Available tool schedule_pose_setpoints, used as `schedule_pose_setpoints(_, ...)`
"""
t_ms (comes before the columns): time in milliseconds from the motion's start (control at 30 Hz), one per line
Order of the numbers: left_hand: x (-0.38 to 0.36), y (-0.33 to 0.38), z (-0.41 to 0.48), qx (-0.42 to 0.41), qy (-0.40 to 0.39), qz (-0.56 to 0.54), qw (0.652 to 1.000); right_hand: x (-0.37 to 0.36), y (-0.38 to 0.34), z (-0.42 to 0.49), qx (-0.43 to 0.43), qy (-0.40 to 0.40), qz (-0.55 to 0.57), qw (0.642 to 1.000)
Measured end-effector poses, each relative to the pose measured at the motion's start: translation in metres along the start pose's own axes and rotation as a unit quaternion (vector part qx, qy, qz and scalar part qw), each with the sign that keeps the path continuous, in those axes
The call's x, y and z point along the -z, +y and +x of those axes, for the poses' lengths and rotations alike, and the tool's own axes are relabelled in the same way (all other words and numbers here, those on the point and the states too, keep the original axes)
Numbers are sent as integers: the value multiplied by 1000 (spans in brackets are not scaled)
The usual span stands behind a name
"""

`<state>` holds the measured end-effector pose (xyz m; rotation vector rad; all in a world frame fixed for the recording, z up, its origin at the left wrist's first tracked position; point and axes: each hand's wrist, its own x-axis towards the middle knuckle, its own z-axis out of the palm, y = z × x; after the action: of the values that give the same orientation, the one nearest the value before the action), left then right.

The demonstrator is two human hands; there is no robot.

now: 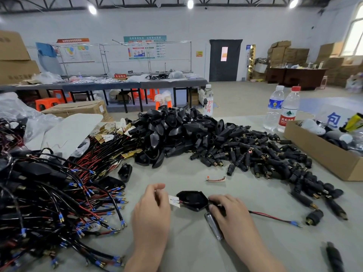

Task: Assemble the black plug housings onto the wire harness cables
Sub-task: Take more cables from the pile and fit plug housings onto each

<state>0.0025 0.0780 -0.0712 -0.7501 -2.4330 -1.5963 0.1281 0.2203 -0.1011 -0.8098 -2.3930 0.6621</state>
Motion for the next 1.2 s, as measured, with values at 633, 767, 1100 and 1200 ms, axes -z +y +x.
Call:
schedule_pose_setpoints(633,-17,-24,7,11,-68,-66,995,-11,-6,-2,41,-27,11,999)
schedule_pose_setpoints(767,-18,-25,7,7,-74,-59,996,-16,-9,0,50,-33,10,998)
schedule_pose_setpoints(1100,-17,-26,8,-34,-57,-49,997,-19,-12,3,50,-40,18,998)
schedule_pose_setpoints(1200,-17,-29,9,-43,-64,-19,997,-19,-12,3,52,-41,17,998)
